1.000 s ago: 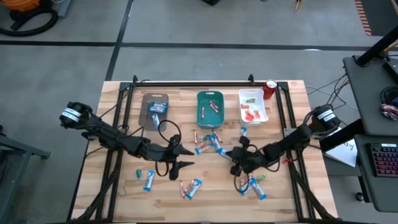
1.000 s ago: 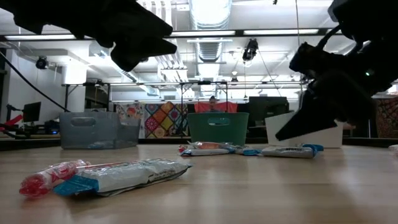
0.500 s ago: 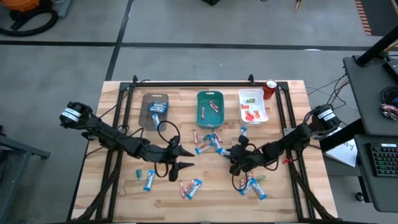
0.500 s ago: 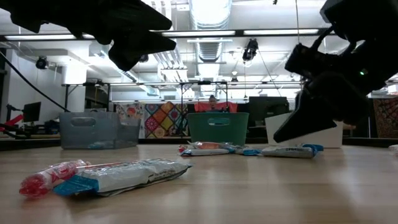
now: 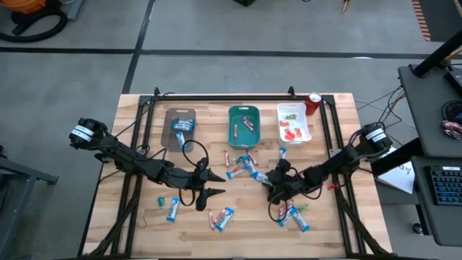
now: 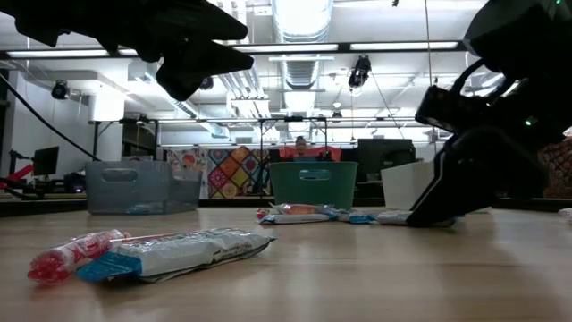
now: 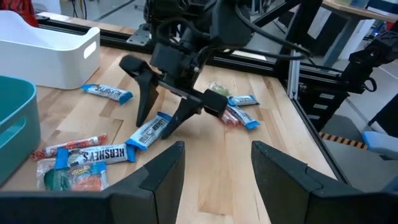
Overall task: Sort candy
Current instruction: Put the white chocolate into the black bin
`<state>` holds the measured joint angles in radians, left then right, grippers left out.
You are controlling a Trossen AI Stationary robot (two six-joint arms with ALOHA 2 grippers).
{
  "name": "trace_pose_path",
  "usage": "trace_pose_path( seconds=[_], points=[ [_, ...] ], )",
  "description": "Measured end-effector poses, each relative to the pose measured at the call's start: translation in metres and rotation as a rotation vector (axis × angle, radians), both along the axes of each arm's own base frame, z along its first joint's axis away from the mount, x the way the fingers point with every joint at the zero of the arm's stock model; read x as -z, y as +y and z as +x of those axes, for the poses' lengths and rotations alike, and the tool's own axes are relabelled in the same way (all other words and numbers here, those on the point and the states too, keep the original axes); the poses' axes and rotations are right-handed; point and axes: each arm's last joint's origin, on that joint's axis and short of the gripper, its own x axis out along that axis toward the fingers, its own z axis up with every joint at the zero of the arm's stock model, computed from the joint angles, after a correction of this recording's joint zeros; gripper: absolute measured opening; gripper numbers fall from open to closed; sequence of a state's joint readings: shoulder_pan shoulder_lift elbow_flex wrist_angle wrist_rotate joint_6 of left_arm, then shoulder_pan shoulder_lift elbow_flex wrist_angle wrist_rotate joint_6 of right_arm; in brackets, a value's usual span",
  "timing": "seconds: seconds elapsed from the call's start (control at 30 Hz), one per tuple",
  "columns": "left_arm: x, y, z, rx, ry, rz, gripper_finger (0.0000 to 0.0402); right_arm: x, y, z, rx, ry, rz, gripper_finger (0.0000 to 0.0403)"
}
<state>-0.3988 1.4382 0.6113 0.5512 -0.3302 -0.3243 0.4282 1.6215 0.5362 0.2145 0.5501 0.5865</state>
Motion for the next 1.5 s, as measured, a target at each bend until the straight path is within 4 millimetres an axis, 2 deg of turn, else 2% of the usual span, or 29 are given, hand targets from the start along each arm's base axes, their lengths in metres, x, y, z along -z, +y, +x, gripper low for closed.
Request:
trace_pose_path(
  seconds=[0.13, 0.27, 0.4, 0.5, 0.87, 1.0, 1.27, 1.5],
  points=[
    [0.0, 0.0, 0.0, 0.002, -0.005, 0.006, 0.0169, 0.012, 0.0, 0.0, 0.009, 0.036, 0.011, 0.0178],
    [-0.001, 0.0, 0.0, 0.002, -0.005, 0.005, 0.0169, 0.02, 0.0, -0.001, -0.002, 0.067, -0.004, 0.0113],
    [-0.001, 0.0, 0.0, 0.0, -0.007, -0.001, 0.0169, 0.02, 0.0, 0.0, -0.016, 0.07, -0.031, 0.0043],
    [-0.002, 0.0, 0.0, -0.001, -0.016, -0.01, 0.0169, 0.015, 0.0, 0.0, -0.029, 0.061, -0.026, 0.0016],
    [-0.006, 0.0, 0.001, -0.005, -0.058, -0.027, 0.0169, -0.032, 0.0, -0.002, -0.111, -0.077, -0.048, 0.0007],
    [-0.004, -0.001, 0.005, -0.026, -0.093, -0.033, 0.0169, -0.043, 0.0, -0.002, -0.117, -0.125, -0.084, 0.0007],
    [0.013, -0.003, 0.022, -0.053, -0.199, -0.032, 0.0169, -0.072, 0.007, 0.015, -0.204, -0.387, -0.177, 0.0007],
    [0.028, 0.004, 0.033, -0.237, -0.287, -0.035, 0.0169, -0.101, 0.014, 0.032, -0.244, -0.44, -0.357, 0.0008]
  ],
)
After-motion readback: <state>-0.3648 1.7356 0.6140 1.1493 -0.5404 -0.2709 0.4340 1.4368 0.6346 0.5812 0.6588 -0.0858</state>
